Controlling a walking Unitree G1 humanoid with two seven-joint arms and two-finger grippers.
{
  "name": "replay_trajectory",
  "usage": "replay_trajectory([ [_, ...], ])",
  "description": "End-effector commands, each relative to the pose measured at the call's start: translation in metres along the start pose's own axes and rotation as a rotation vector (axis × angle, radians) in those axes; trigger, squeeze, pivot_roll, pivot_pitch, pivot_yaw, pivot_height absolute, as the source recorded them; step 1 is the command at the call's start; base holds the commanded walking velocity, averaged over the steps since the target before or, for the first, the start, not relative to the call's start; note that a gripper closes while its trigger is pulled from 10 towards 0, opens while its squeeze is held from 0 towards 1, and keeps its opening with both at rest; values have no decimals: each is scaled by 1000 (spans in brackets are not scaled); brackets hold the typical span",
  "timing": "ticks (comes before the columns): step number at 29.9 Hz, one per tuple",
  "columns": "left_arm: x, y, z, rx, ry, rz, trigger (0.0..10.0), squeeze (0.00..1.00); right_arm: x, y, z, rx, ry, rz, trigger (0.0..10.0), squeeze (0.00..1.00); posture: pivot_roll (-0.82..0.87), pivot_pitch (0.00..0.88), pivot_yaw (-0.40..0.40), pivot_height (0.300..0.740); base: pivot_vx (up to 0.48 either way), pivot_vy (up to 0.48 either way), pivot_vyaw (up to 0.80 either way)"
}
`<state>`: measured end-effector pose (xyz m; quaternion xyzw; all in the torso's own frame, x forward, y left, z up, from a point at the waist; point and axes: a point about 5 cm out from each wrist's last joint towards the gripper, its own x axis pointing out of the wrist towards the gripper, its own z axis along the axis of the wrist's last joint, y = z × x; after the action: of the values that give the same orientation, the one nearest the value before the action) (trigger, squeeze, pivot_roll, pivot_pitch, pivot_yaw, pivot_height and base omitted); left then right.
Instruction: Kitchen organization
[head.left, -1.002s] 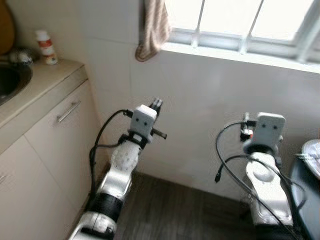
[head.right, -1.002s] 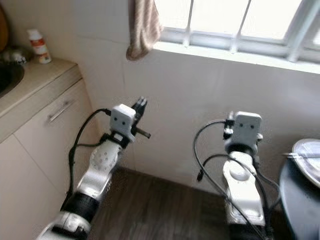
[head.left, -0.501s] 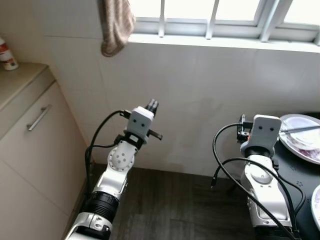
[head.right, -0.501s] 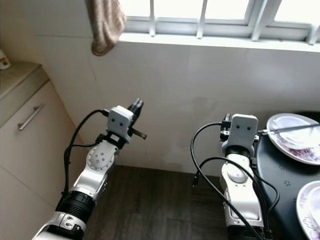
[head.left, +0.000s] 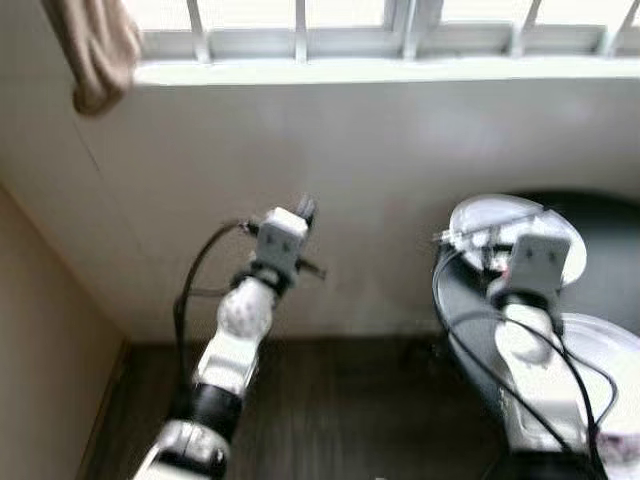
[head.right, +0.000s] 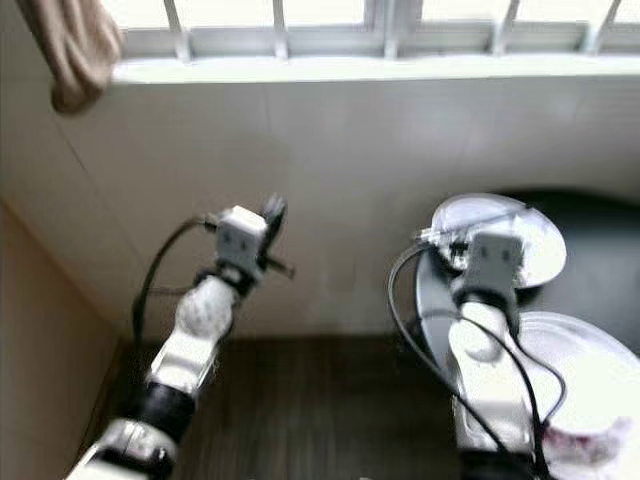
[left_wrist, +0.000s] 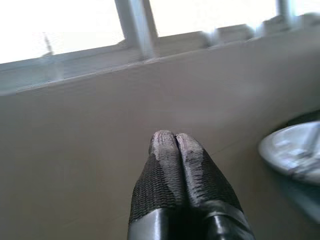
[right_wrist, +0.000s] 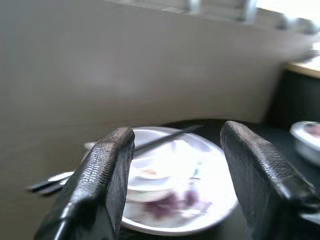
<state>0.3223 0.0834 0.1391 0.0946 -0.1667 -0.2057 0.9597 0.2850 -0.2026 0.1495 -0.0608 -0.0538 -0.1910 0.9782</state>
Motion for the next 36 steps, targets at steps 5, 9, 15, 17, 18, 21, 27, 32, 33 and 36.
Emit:
replay_trajectory([
  [5, 0, 1, 2, 10, -14, -3, 10000, 0, -1, 0, 1, 0, -8, -5, 10000, 0, 75, 0, -34, 740, 0, 281, -800],
  [9, 0, 1, 3, 9, -18, -2, 10000, 0, -1, -1, 1, -3, -12, -6, 10000, 0, 75, 0, -35, 740, 0, 0, 0],
  [15, -1, 0, 2, 12, -14, -4, 10000, 0, 1, -5, 1, 4, -1, -32, 10000, 0, 75, 0, -36, 740, 0, 0, -133],
  [17, 0, 0, 2, 12, -14, -6, 10000, 0, 3, -11, -1, 34, 23, -67, 10000, 0, 74, 0, -36, 740, 0, 0, 0],
  [18, 0, -1, 2, 13, -13, -7, 10000, 0, 4, -18, -3, 61, 43, -105, 10000, 0, 74, 0, -36, 740, 0, 0, 0],
  [21, 0, 0, 2, 13, -13, -7, 10000, 0, 5, -27, -5, 66, 59, -158, 10000, 0, 72, 0, -35, 740, 0, 0, 0],
  [27, 0, 0, 1, 14, -10, -5, 10000, 0, 6, -52, -22, 202, 178, -307, 10000, 0, 68, 0, -36, 740, 0, 0, -400],
  [32, 0, 0, 1, 15, -7, -6, 10000, 0, 5, -55, -26, 195, 197, -324, 10000, 0, 68, 0, -36, 740, 0, 0, -800],
  [33, 0, 0, 1, 15, -7, -6, 10000, 0, 4, -52, -25, 196, 198, -305, 10000, 0, 68, 0, -36, 740, 0, 0, -800],
  [36, 0, 0, 1, 17, -7, -6, 10000, 0, 5, -48, -24, 192, 194, -272, 10000, 0, 68, 0, -36, 740, 0, 0, -800],
])
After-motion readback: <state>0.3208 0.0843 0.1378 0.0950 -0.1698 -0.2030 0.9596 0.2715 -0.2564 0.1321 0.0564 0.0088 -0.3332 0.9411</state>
